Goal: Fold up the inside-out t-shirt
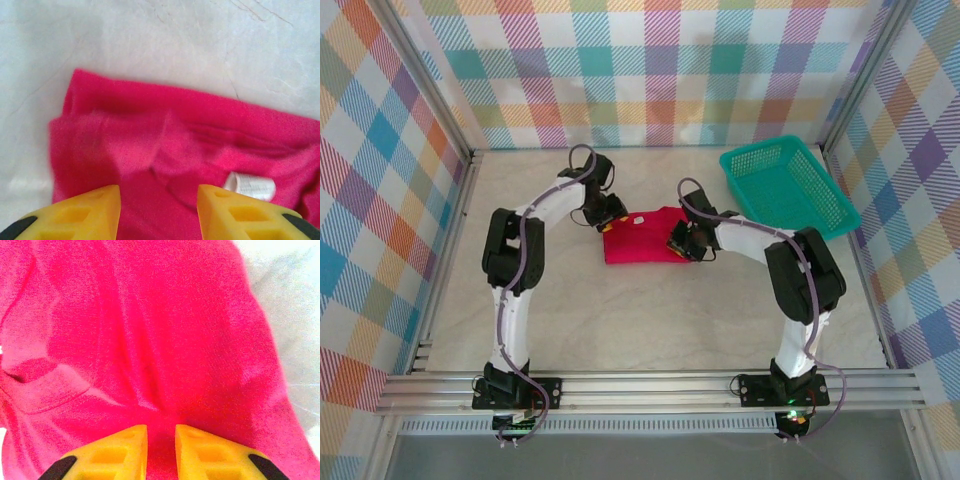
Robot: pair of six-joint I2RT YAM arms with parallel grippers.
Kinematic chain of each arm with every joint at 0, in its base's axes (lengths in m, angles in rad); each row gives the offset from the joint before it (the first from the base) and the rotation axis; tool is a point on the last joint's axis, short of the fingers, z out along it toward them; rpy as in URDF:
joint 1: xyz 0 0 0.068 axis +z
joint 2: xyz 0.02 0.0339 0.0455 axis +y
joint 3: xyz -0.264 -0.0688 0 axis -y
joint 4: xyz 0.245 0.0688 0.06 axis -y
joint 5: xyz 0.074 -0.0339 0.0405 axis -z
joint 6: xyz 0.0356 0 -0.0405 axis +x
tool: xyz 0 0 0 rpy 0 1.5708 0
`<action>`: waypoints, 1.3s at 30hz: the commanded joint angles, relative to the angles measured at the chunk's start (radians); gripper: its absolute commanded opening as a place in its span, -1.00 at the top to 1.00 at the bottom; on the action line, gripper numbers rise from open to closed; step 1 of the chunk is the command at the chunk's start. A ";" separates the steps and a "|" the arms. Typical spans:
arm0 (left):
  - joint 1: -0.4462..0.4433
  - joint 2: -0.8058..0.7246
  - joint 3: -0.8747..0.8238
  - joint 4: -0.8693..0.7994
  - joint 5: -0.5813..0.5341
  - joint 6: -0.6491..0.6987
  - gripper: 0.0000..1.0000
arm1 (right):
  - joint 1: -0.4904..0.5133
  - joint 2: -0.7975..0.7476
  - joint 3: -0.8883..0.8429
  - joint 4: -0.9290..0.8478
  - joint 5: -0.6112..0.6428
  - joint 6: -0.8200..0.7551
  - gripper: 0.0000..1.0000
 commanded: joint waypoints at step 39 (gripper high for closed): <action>0.186 0.187 0.382 -0.130 -0.053 0.154 -0.24 | -0.079 0.446 0.984 -0.382 -0.094 -0.380 0.24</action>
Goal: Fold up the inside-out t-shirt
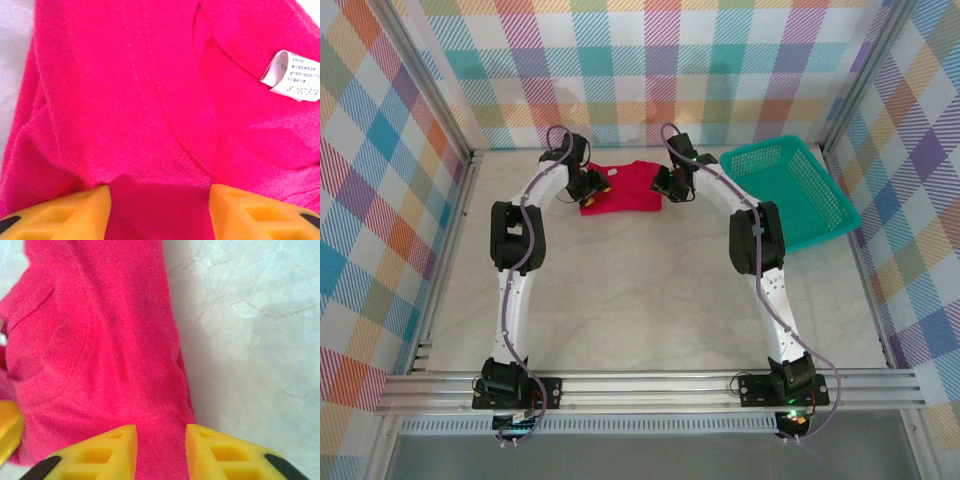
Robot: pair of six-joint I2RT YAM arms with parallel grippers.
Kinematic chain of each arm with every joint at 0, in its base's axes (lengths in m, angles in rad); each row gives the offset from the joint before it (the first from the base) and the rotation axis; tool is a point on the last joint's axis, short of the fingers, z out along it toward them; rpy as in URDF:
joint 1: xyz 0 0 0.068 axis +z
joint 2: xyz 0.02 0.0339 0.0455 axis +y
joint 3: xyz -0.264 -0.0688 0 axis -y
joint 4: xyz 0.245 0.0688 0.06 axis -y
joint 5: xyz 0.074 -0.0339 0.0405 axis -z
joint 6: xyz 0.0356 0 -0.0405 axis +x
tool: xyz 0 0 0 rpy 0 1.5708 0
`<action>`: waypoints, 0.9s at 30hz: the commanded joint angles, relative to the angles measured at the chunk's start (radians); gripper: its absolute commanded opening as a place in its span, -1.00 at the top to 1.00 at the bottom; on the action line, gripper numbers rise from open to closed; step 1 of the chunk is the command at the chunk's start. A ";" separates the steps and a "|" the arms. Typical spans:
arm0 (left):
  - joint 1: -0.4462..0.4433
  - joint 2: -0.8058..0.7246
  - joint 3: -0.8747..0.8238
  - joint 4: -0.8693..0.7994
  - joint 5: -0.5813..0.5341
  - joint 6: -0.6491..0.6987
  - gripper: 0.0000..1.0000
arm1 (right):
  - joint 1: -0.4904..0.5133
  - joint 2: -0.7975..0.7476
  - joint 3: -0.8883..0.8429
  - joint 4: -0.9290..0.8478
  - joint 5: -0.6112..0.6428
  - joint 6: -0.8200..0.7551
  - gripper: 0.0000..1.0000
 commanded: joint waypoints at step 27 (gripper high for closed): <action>-0.076 -1.074 -1.249 0.437 -0.381 0.204 -1.00 | -0.015 -1.402 -1.738 0.868 0.658 -0.689 -1.00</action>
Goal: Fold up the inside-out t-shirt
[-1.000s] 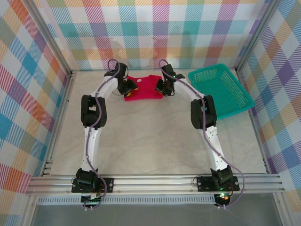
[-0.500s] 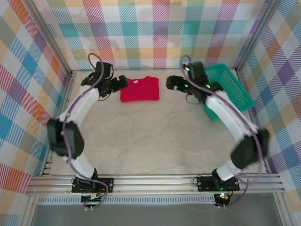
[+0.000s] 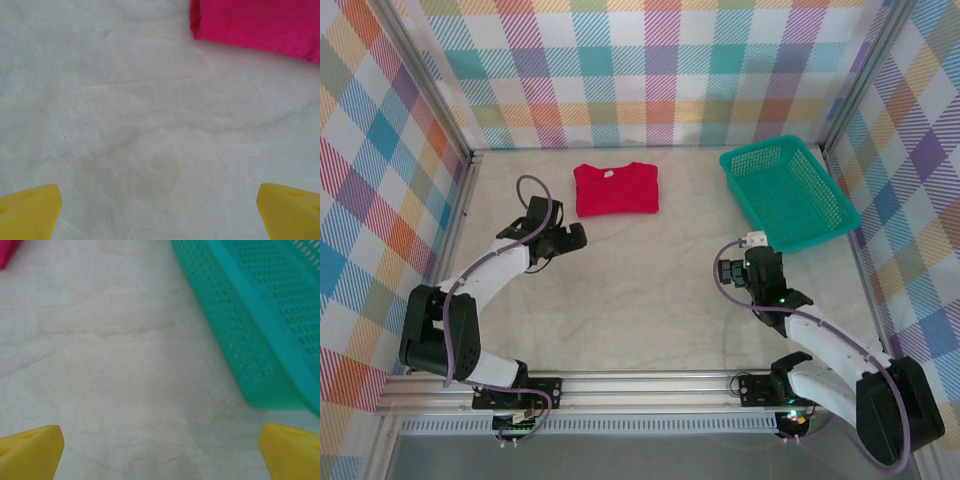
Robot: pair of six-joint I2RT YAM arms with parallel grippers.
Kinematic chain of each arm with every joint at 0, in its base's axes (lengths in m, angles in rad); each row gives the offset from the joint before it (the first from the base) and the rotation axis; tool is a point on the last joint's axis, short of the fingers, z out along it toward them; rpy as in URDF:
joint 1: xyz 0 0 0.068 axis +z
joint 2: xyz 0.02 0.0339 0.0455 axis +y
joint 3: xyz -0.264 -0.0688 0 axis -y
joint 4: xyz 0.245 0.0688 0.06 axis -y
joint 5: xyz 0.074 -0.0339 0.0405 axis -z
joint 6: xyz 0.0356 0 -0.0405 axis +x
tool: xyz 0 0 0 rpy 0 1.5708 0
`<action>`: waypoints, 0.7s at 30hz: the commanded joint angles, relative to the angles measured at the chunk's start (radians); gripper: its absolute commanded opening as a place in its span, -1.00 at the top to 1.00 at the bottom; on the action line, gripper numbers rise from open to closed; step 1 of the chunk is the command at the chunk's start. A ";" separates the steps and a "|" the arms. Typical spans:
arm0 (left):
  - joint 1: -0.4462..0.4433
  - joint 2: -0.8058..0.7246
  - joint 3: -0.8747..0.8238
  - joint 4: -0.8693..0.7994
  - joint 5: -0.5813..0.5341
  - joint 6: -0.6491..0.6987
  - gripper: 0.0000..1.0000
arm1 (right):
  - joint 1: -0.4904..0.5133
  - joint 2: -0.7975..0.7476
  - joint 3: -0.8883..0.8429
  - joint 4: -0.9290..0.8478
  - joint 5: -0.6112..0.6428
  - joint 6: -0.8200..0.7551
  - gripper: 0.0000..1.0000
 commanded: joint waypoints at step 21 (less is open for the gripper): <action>0.007 -0.107 -0.043 -0.029 -0.035 -0.037 -1.00 | -0.291 0.453 0.105 0.543 -0.140 -0.071 -0.99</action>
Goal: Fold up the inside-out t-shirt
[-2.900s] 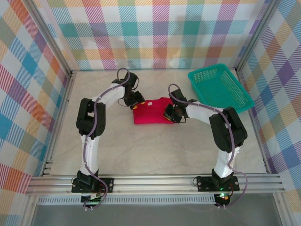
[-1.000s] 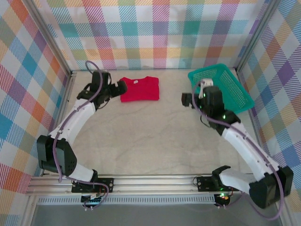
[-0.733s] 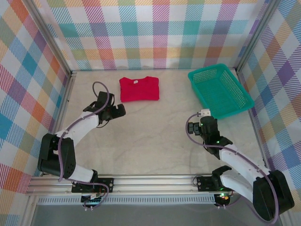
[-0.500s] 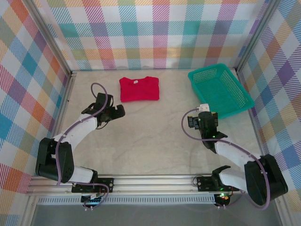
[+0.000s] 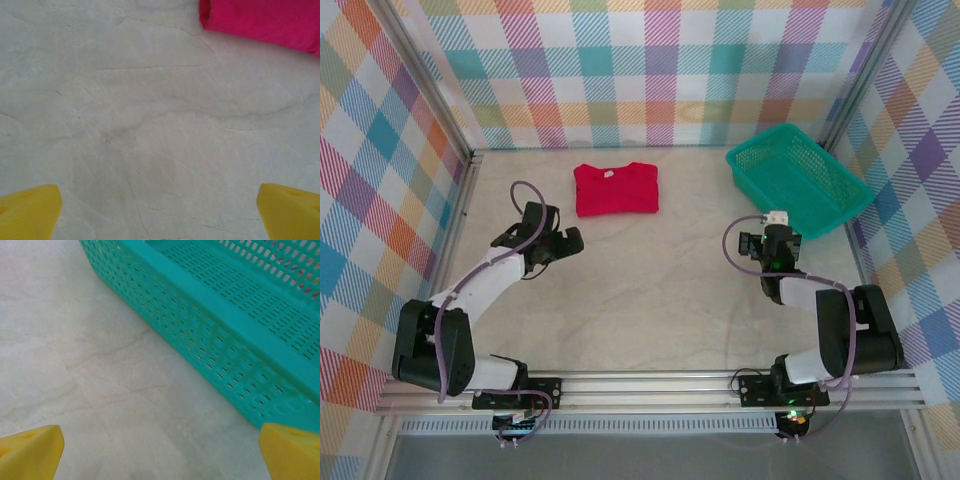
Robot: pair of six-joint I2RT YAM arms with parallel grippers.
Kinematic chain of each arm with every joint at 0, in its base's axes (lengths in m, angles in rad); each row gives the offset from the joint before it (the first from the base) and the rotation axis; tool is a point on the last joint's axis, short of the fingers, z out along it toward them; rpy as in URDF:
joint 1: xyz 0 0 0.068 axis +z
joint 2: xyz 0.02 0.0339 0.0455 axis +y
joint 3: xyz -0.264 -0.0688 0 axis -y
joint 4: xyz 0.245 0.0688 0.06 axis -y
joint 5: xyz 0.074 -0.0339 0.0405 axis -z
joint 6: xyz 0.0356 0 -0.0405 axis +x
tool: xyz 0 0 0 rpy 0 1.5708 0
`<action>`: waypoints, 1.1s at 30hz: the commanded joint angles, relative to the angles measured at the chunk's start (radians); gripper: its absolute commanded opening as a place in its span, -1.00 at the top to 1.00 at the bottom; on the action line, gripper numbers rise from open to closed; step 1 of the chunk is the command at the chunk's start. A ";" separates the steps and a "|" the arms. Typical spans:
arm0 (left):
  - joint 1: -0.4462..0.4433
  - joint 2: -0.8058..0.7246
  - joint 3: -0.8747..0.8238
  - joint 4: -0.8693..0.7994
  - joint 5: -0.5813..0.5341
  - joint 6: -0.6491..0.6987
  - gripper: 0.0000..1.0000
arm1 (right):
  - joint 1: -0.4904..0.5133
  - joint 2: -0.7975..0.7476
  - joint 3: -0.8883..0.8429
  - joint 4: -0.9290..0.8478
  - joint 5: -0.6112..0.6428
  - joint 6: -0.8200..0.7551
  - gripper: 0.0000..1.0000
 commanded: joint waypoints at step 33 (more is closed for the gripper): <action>0.013 -0.150 -0.481 0.910 -0.429 0.485 -1.00 | -0.093 0.098 -0.062 0.318 -0.282 0.022 -0.99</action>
